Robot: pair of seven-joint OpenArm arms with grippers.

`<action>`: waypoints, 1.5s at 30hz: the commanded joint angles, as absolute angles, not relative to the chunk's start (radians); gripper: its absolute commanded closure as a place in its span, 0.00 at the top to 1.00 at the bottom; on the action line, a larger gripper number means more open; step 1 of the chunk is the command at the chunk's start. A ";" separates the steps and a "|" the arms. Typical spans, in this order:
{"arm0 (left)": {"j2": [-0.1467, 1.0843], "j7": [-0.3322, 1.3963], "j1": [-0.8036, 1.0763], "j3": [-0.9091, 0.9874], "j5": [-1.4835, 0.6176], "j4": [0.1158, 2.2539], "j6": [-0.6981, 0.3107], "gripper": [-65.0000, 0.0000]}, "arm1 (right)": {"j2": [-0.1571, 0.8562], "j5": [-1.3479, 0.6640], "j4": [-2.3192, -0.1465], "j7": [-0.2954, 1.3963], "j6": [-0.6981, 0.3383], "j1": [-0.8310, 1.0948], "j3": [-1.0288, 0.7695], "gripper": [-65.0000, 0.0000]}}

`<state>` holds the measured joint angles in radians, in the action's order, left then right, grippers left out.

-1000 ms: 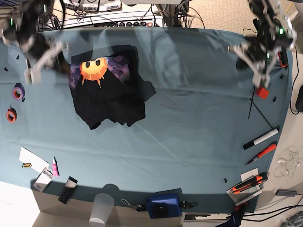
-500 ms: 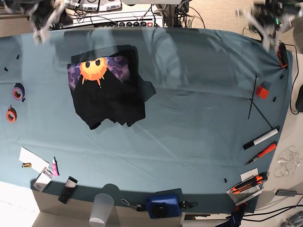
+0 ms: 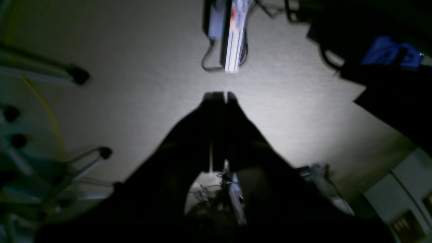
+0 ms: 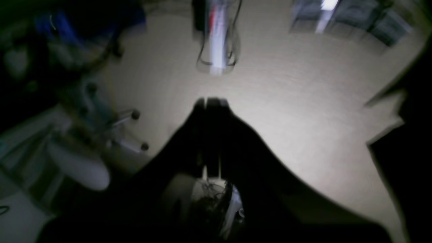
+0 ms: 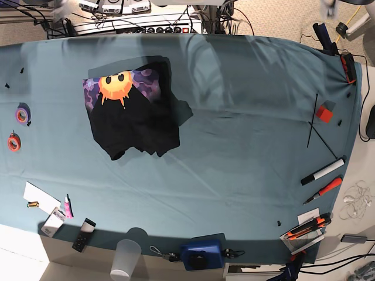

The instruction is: Layout the t-shirt on the table in an organized manner, then fold the t-shirt properly

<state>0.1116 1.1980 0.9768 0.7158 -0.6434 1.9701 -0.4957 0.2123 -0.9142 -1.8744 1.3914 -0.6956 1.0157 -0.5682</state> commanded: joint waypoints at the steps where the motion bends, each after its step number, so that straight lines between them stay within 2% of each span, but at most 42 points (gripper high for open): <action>1: 0.117 1.195 0.995 0.722 -0.644 1.941 -0.499 0.00 | 0.237 -0.910 -1.843 1.396 -0.698 1.032 -0.540 0.00; 6: 0.117 1.118 0.945 0.722 -0.602 1.723 -0.500 0.00 | 0.298 -0.739 -1.665 1.396 -0.698 0.974 -0.366 0.00; 14: 0.117 0.974 0.751 0.722 -0.402 1.350 -0.499 0.00 | 0.300 -0.501 -1.418 1.306 -0.689 0.777 -0.212 0.00; 20: 0.117 0.772 0.611 0.722 -0.215 1.104 -0.500 0.00 | 0.300 -0.346 -1.190 1.134 -0.680 0.634 -0.098 0.00; 26: 0.110 0.600 0.502 0.722 -0.128 0.889 -0.490 0.00 | 0.321 -0.205 -0.969 0.931 -0.680 0.501 0.071 0.00; 33: 0.041 0.231 0.463 0.722 0.081 0.688 -0.344 0.00 | 0.346 -0.001 -0.810 0.668 -0.664 0.368 0.265 0.00; 37: 0.013 0.139 0.463 0.722 0.101 0.659 -0.310 0.00 | 0.344 0.066 -0.747 0.530 -0.543 0.321 0.368 0.00; 41: 0.002 0.131 0.453 0.722 0.100 0.659 -0.310 0.00 | 0.344 0.213 -0.680 0.327 -0.310 0.316 0.472 0.00; 45: -0.009 0.130 0.442 0.722 0.050 0.659 -0.311 0.00 | 0.344 0.350 -0.595 0.196 -0.149 0.316 0.574 0.00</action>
